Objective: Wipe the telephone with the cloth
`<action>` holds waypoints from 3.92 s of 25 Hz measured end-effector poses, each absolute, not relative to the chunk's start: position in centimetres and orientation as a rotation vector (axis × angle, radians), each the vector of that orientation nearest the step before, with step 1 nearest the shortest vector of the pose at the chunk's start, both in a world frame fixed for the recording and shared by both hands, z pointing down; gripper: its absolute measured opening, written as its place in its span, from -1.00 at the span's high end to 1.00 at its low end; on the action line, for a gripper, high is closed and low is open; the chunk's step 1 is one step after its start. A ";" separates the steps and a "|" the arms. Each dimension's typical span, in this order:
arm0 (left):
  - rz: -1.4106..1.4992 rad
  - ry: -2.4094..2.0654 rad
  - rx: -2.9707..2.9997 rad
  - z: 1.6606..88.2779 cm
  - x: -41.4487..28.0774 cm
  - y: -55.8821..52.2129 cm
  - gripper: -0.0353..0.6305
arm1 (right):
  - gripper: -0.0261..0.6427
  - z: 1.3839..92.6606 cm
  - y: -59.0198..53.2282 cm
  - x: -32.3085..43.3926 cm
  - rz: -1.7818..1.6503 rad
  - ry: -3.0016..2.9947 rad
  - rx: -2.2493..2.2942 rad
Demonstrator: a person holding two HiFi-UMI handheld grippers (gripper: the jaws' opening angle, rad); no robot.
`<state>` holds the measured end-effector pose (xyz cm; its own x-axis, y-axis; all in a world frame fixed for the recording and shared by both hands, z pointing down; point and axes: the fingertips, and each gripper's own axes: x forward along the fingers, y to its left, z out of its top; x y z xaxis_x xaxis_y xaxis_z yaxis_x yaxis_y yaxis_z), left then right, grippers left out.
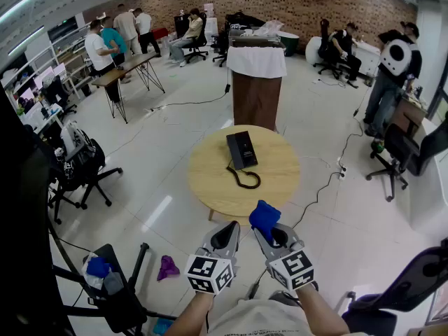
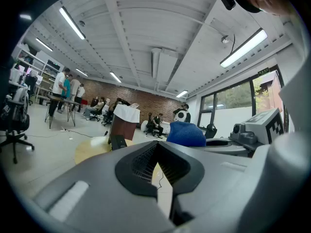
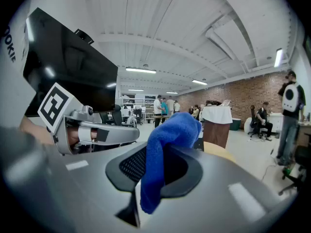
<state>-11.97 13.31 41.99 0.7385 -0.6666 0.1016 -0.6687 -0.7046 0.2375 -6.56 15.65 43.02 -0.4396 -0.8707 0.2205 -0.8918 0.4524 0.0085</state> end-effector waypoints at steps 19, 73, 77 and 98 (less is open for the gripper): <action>-0.007 -1.045 2.688 42.3 -13.3 10.7 0.88 | 0.74 43.3 12.5 -8.8 0.139 -2.529 1.514; 0.047 -1.101 2.459 50.1 -4.8 -16.7 0.88 | 0.74 48.2 -11.3 1.8 0.266 -2.580 1.346; 0.073 -1.074 2.406 52.2 -4.6 -18.3 0.86 | 0.74 49.2 -12.3 2.2 0.300 -2.567 1.309; 0.129 -0.854 2.133 64.6 -6.4 -28.4 0.51 | 0.74 54.3 -17.1 3.2 0.420 -2.512 1.127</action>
<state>-6.45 -28.39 64.58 0.7650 -0.5319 0.3632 -0.6155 -0.4377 0.6554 3.16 -17.13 54.34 -0.6197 -0.6543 0.4334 -0.7597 0.6387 -0.1219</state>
